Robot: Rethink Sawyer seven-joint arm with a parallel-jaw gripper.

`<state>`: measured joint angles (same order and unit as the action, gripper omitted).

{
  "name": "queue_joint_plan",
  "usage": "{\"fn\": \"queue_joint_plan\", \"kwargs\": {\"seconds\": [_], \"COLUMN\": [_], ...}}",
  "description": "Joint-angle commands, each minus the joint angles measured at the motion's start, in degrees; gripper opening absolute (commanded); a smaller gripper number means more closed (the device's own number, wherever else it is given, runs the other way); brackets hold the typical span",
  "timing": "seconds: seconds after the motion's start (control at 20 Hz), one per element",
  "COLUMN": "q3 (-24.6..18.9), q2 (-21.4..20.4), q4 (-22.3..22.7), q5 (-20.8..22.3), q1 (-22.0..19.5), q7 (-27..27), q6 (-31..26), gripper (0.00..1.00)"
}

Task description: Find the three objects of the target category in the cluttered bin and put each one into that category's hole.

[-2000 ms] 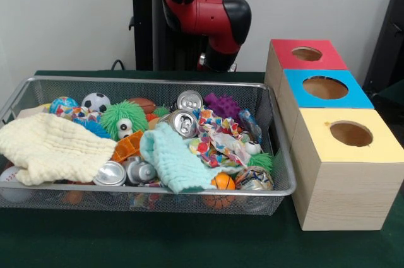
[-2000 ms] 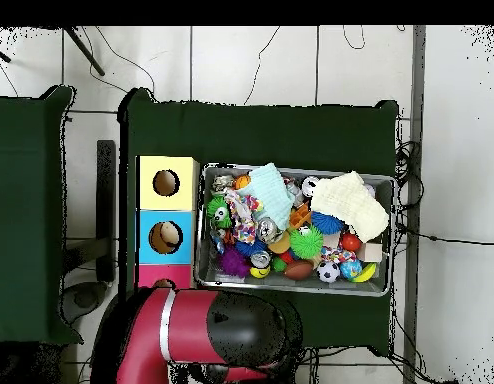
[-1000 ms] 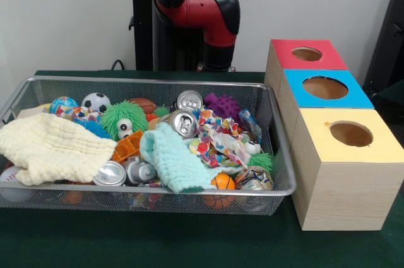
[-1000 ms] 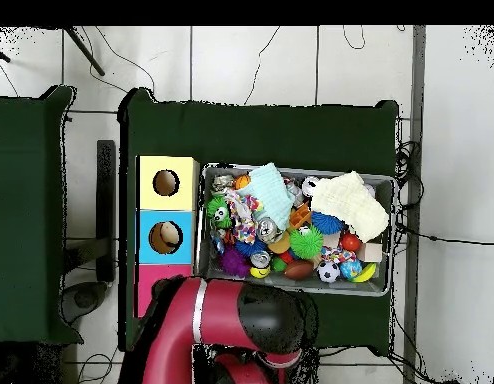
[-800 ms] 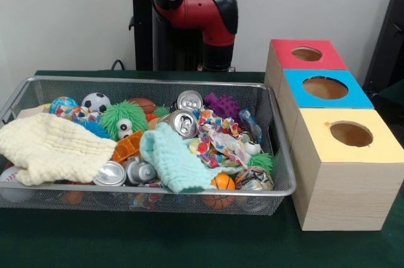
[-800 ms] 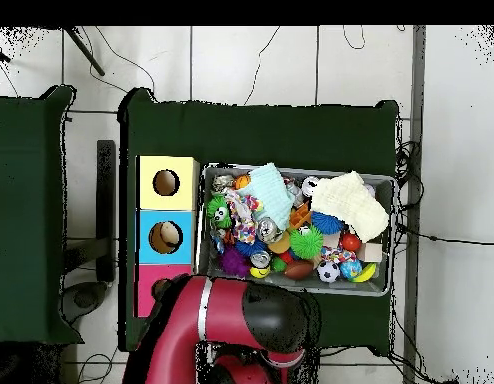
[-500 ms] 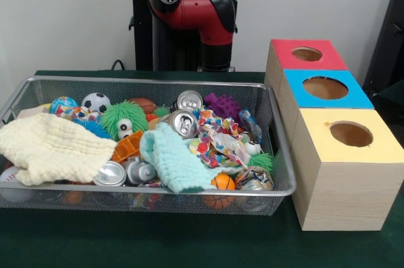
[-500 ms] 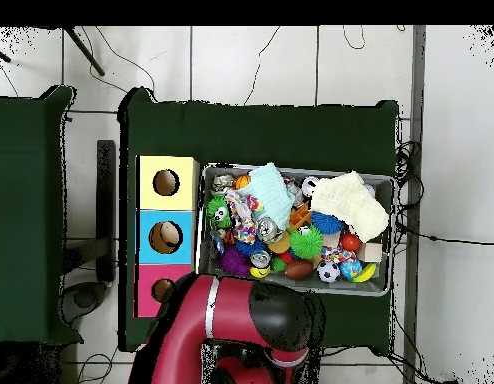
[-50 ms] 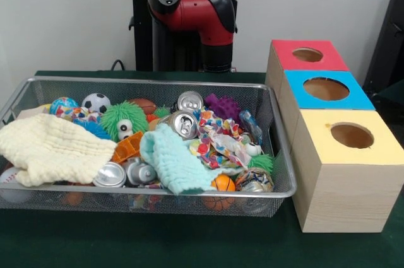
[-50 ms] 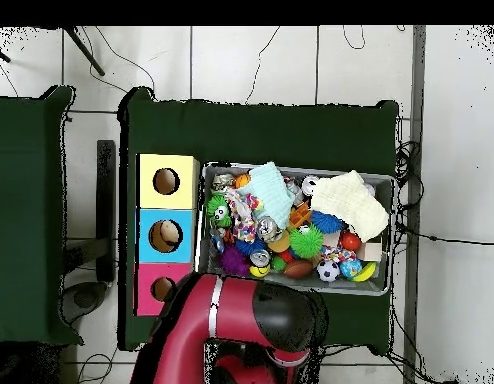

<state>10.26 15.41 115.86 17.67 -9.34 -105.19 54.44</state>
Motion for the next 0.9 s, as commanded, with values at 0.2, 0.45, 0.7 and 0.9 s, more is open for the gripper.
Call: {"fn": "queue_joint_plan", "kwargs": {"seconds": [0.2, 0.45, 0.7, 0.9], "q3": [-6.7, -6.39, -5.8, -4.94], "q2": [20.29, 18.85, 16.28, 14.94], "q4": [-25.36, -22.33, -17.5, -14.08], "q5": [-10.35, -12.6, -14.55, -14.51], "q1": [-10.66, -9.32, -8.12, -8.35], "q7": [-15.72, -15.73, -15.93, -16.8], "q6": [-18.24, -17.46, -16.8, -15.28], "gripper": [1.0, 1.0, 1.0, 1.0]}}
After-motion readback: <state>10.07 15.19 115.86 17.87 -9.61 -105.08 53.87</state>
